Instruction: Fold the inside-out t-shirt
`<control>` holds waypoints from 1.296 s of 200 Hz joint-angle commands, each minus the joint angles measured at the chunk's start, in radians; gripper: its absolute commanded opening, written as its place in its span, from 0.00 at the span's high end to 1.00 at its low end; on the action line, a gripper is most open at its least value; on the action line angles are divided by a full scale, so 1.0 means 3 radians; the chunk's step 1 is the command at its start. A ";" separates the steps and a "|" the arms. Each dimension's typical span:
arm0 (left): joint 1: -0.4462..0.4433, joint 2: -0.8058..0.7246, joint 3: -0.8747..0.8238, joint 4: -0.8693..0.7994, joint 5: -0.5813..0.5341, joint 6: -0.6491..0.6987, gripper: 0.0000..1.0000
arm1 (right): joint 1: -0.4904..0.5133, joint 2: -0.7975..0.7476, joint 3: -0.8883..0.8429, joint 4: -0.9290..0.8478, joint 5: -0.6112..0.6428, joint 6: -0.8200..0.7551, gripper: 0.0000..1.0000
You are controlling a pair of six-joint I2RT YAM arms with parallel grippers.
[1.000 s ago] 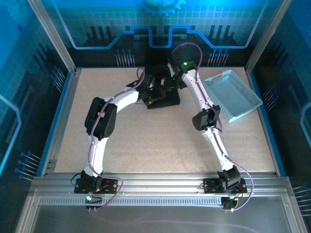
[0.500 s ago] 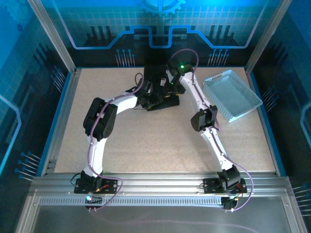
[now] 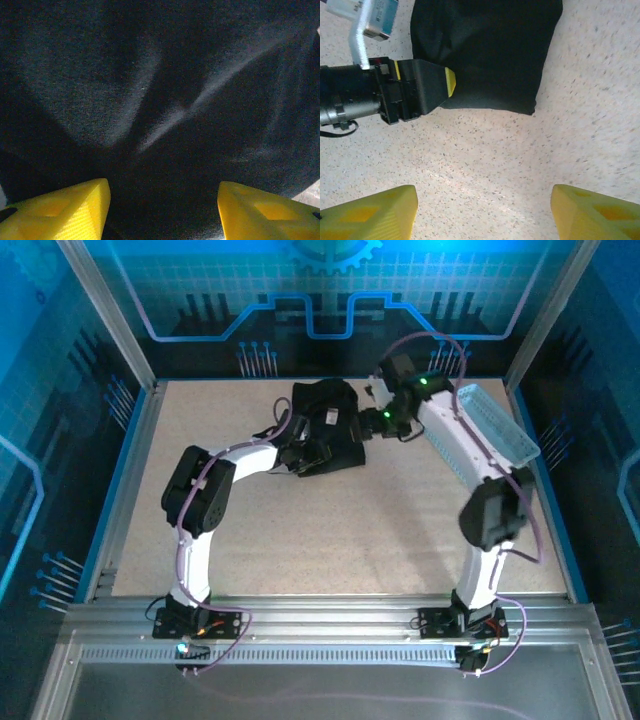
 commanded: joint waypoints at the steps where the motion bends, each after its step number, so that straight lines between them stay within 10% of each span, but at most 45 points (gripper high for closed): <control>1: -0.0130 -0.0124 -0.0328 -0.0169 0.0017 -0.0008 0.38 | -0.0055 -0.0135 -0.0804 0.1374 -0.0354 0.0153 0.29; 134: -0.0546 -0.0818 -0.1576 0.0326 -0.0069 -0.0239 0.38 | 0.0338 0.0378 -0.1896 0.2298 -0.0196 0.0716 0.52; 222: -0.1446 -0.1936 -0.2605 0.0083 -0.0438 -0.0596 0.38 | 0.0876 -0.1124 -0.3611 0.2030 0.0416 0.1509 0.56; 259: -0.1444 -0.2652 -0.2424 -0.0406 -0.0735 -0.0505 0.31 | 0.0864 -0.1922 -0.3471 0.1733 0.0440 0.1207 0.49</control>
